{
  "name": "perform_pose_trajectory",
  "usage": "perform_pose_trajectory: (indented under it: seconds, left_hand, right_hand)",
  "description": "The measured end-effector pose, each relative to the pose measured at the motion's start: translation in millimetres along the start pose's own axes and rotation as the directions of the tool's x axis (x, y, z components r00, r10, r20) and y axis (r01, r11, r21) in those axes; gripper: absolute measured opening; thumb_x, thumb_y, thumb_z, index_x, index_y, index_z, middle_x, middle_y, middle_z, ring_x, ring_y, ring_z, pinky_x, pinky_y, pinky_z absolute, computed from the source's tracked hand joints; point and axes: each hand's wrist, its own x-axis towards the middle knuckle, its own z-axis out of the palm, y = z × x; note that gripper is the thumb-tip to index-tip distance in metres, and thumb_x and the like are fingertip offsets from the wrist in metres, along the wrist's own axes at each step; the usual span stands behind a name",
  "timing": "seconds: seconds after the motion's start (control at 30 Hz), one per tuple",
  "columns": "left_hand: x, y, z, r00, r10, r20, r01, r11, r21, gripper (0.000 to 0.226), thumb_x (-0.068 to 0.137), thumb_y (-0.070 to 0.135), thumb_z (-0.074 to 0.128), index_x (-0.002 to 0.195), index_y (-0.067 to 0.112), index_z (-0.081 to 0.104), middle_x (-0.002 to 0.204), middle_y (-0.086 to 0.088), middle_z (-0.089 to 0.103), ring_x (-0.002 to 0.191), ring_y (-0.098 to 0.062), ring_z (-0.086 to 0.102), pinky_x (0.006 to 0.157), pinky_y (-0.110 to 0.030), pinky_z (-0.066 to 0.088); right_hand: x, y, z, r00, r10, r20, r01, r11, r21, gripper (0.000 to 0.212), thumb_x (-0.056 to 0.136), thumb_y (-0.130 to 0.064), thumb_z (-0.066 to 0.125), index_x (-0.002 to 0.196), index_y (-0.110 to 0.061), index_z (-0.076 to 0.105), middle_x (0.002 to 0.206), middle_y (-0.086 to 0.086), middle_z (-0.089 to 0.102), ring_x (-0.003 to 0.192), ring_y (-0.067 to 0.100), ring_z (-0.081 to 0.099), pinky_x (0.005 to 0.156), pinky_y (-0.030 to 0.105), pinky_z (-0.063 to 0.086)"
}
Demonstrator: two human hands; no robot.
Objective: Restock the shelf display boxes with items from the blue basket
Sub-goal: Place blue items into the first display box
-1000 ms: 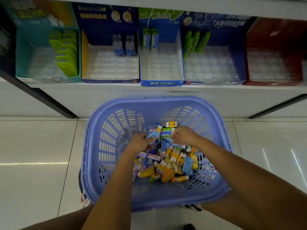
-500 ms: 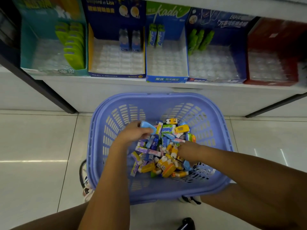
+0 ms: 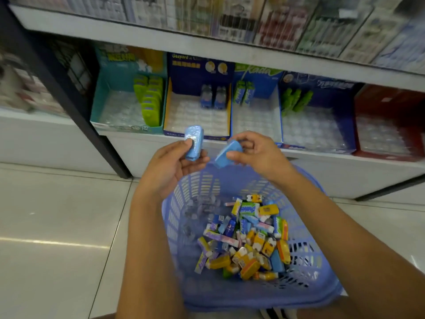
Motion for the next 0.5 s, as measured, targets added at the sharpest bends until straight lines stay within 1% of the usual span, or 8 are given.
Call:
perform_pose_trajectory:
  seconds: [0.03, 0.1, 0.13, 0.2, 0.27, 0.37, 0.43, 0.5]
  left_hand:
    - [-2.5, 5.7, -3.4, 0.999, 0.042, -0.016, -0.042, 0.999, -0.015, 0.021, 0.098, 0.015, 0.046, 0.095, 0.003, 0.062, 0.08, -0.01, 0.075, 0.072, -0.018, 0.072, 0.064, -0.024, 0.058]
    - [-6.5, 15.8, -12.5, 0.991, 0.119, -0.056, -0.12, 0.993, -0.013, 0.018, 0.098, 0.016, 0.047, 0.096, 0.005, 0.06, 0.081, -0.009, 0.075, 0.066, -0.015, 0.07, 0.06, -0.021, 0.056]
    - [-7.5, 20.6, -17.8, 0.985, 0.151, -0.082, -0.153, 0.988, -0.017, 0.017, 0.098, 0.017, 0.047, 0.096, 0.006, 0.059, 0.078, -0.007, 0.073, 0.061, -0.013, 0.066, 0.057, -0.02, 0.053]
    - [-5.6, 30.0, -29.4, 0.969, 0.198, -0.149, -0.208, 0.977, -0.052, 0.014, 0.098, 0.018, 0.047, 0.093, 0.009, 0.056, 0.068, -0.002, 0.066, 0.055, -0.011, 0.056, 0.052, -0.019, 0.048]
    - [-0.8, 39.5, -40.8, 0.939, 0.216, -0.269, -0.242, 0.968, -0.068, 0.015, 0.099, 0.02, 0.046, 0.09, 0.012, 0.056, 0.061, 0.001, 0.06, 0.052, -0.01, 0.049, 0.049, -0.018, 0.043]
    - [6.1, 54.3, -58.2, 0.858, 0.195, -0.475, -0.27, 0.958, -0.094, 0.031, 0.1, 0.035, 0.043, 0.09, 0.012, 0.061, 0.052, 0.003, 0.057, 0.047, -0.007, 0.048, 0.045, -0.016, 0.041]
    - [8.5, 61.9, -71.6, 0.81, 0.181, -0.558, -0.272, 0.959, -0.083, 0.035, 0.1, 0.039, 0.041, 0.092, 0.012, 0.062, 0.056, 0.001, 0.06, 0.046, -0.006, 0.049, 0.044, -0.016, 0.042]
    - [10.2, 64.8, -85.9, 0.78, 0.206, -0.591, -0.218, 0.975, 0.052, 0.031, 0.099, 0.038, 0.042, 0.095, 0.015, 0.062, 0.072, -0.002, 0.066, 0.055, -0.006, 0.054, 0.047, -0.016, 0.046]
  right_hand:
    - [7.3, -12.4, 5.0, 0.998, -0.041, -0.044, 0.042, 0.999, 0.032, 0.024, 0.082, -0.006, 0.07, 0.103, -0.013, 0.06, 0.093, 0.007, 0.067, 0.067, 0.004, 0.065, 0.062, 0.018, 0.055]
    - [22.8, -35.0, 19.2, 0.991, -0.107, -0.085, 0.11, 0.993, 0.031, 0.026, 0.085, -0.006, 0.067, 0.11, -0.009, 0.06, 0.095, 0.008, 0.065, 0.064, 0.0, 0.065, 0.061, 0.013, 0.052]
    - [30.7, -44.6, 28.3, 0.987, -0.136, -0.089, 0.137, 0.991, 0.007, 0.027, 0.086, -0.006, 0.065, 0.113, -0.008, 0.06, 0.095, 0.008, 0.064, 0.064, 0.001, 0.065, 0.061, 0.013, 0.052]
    - [47.6, -63.1, 49.3, 0.972, -0.211, -0.1, 0.207, 0.977, -0.044, 0.028, 0.086, -0.006, 0.065, 0.114, -0.006, 0.06, 0.094, 0.009, 0.064, 0.067, 0.008, 0.064, 0.065, 0.018, 0.053]
    - [66.8, -82.0, 70.7, 0.942, -0.306, -0.136, 0.292, 0.95, -0.112, 0.028, 0.083, -0.01, 0.07, 0.11, -0.008, 0.061, 0.092, 0.005, 0.064, 0.074, 0.016, 0.064, 0.071, 0.026, 0.056]
    - [101.5, -108.3, 100.5, 0.898, -0.418, -0.139, 0.377, 0.892, -0.25, 0.032, 0.081, -0.016, 0.072, 0.111, -0.008, 0.063, 0.092, 0.004, 0.066, 0.081, 0.016, 0.061, 0.073, 0.025, 0.051]
    - [127.2, -121.0, 119.2, 0.875, -0.474, -0.097, 0.402, 0.824, -0.4, 0.035, 0.084, -0.017, 0.069, 0.117, -0.007, 0.062, 0.108, 0.011, 0.068, 0.094, 0.02, 0.062, 0.082, 0.024, 0.047]
    - [153.2, -127.7, 136.0, 0.876, -0.481, -0.035, 0.403, 0.77, -0.494, 0.037, 0.086, -0.016, 0.066, 0.121, -0.008, 0.06, 0.119, 0.012, 0.064, 0.108, 0.025, 0.059, 0.093, 0.029, 0.045]
